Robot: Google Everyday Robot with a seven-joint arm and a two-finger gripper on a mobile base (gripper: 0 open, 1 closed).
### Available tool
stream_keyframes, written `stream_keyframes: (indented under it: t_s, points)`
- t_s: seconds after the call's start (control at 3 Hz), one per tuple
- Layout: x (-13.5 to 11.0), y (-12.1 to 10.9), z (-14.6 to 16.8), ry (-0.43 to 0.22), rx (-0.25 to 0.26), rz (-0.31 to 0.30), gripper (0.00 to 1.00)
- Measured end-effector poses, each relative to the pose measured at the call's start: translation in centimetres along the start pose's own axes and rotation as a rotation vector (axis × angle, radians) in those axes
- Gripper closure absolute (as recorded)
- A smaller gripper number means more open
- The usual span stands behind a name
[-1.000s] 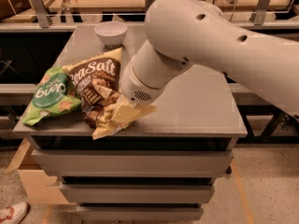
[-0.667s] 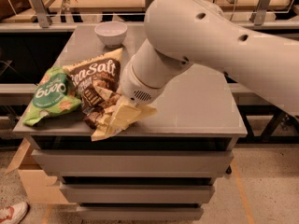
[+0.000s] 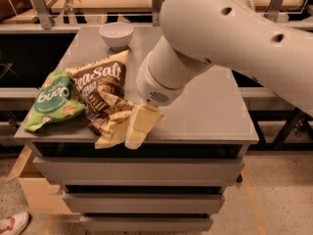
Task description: Move brown chip bag near green rice chip bag
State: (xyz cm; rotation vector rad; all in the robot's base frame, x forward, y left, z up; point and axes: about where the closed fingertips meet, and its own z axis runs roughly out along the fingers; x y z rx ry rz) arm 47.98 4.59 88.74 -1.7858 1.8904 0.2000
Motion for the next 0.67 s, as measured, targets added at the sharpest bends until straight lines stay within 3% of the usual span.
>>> stream_keyframes:
  t_s: [0.33,0.67]
  points:
    - [4.7,-2.4,-4.9,0.039,0.109,0.045,0.0]
    - [8.7,-4.3,-8.8,0.059,0.179,0.099,0.0]
